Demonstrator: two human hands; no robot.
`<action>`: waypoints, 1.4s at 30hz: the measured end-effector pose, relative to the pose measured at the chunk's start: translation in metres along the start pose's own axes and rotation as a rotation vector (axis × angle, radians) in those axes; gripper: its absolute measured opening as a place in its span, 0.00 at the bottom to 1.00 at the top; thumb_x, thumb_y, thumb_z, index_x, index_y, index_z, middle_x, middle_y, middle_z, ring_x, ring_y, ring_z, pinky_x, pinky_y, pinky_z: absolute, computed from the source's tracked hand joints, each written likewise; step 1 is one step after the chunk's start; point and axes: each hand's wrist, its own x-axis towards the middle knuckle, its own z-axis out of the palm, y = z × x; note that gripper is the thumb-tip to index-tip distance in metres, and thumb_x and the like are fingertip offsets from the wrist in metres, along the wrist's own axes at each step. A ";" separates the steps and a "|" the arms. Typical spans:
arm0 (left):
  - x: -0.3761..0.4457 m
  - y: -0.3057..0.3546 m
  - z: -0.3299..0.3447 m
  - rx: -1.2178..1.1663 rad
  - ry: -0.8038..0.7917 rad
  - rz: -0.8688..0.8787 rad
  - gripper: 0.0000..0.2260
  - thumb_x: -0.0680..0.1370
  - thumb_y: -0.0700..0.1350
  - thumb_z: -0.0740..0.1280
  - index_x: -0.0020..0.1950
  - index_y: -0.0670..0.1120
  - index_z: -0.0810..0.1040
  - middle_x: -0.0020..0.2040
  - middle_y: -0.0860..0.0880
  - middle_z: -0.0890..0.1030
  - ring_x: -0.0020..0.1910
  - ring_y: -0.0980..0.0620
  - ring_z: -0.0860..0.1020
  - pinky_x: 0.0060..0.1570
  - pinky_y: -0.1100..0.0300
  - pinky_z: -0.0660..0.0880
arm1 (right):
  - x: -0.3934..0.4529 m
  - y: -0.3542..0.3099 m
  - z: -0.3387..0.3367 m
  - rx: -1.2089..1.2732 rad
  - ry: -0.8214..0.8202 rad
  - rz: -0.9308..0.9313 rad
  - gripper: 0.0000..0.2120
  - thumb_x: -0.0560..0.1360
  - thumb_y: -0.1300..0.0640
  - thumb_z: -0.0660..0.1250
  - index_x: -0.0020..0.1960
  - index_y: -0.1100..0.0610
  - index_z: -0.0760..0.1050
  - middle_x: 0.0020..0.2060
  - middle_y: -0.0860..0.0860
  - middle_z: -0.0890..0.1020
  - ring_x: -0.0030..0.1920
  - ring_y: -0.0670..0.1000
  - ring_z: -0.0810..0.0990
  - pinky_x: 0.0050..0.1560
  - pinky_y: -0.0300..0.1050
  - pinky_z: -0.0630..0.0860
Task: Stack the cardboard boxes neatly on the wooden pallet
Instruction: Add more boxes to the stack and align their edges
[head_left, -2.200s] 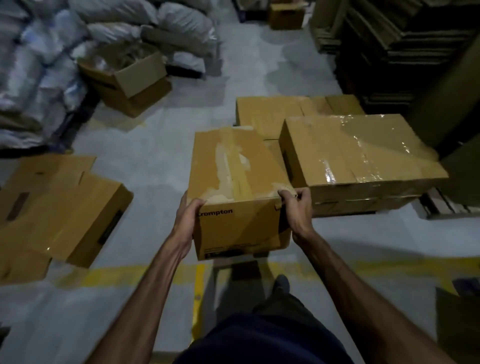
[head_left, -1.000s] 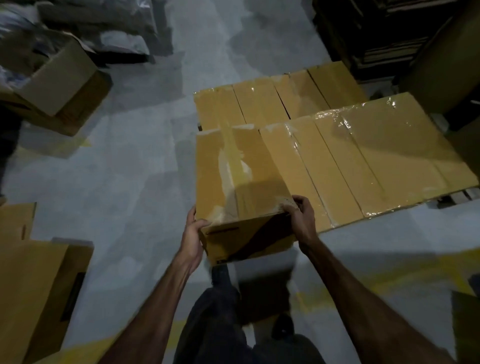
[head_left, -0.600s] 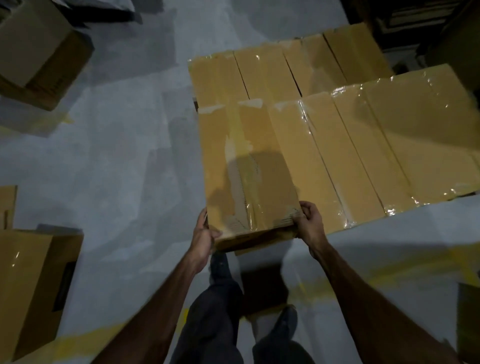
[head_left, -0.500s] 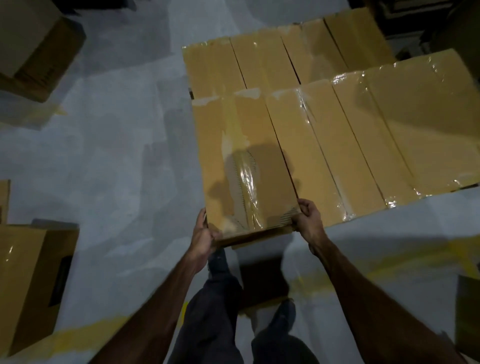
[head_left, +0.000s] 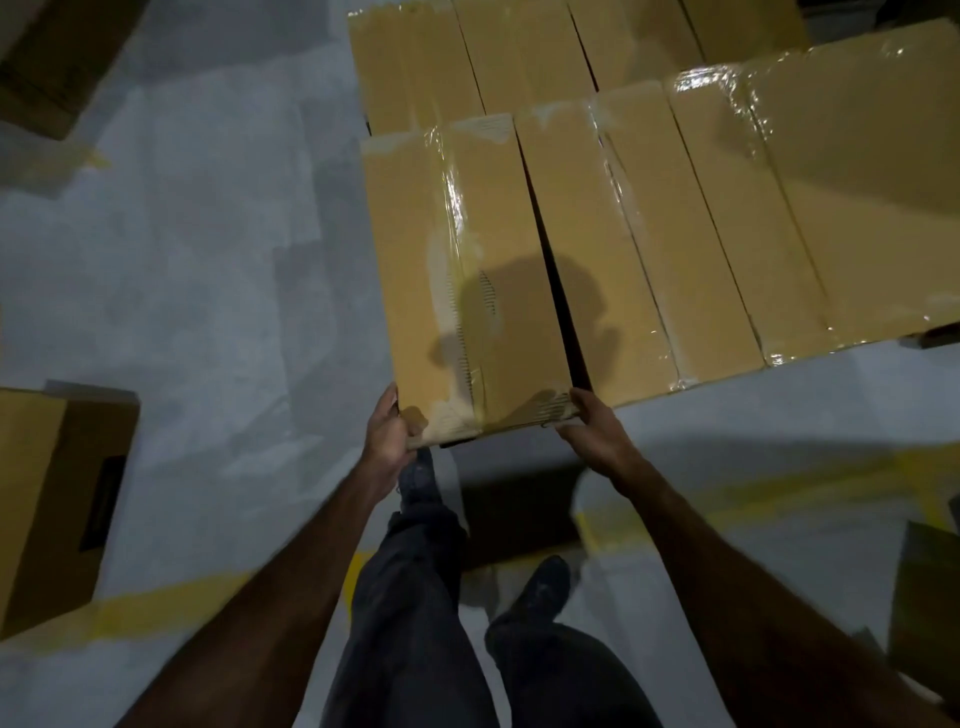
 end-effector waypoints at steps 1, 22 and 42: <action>-0.001 -0.003 0.001 0.016 0.003 0.007 0.24 0.84 0.30 0.56 0.59 0.60 0.76 0.46 0.54 0.79 0.46 0.49 0.76 0.45 0.53 0.74 | -0.003 0.006 0.001 -0.028 0.006 0.006 0.33 0.81 0.62 0.68 0.83 0.58 0.60 0.78 0.58 0.69 0.76 0.59 0.69 0.76 0.57 0.68; 0.004 -0.047 -0.001 0.208 0.081 0.111 0.27 0.75 0.38 0.71 0.68 0.64 0.76 0.59 0.50 0.85 0.57 0.46 0.82 0.54 0.54 0.78 | 0.016 0.078 -0.049 -0.838 -0.009 -0.333 0.36 0.83 0.62 0.61 0.86 0.53 0.48 0.85 0.47 0.47 0.84 0.53 0.47 0.81 0.57 0.59; -0.004 -0.052 0.014 0.201 0.000 0.135 0.24 0.81 0.35 0.69 0.75 0.53 0.73 0.58 0.48 0.83 0.57 0.48 0.80 0.63 0.50 0.77 | 0.020 0.072 -0.064 -0.842 -0.140 -0.352 0.42 0.80 0.67 0.65 0.86 0.55 0.46 0.85 0.49 0.45 0.84 0.55 0.44 0.81 0.56 0.57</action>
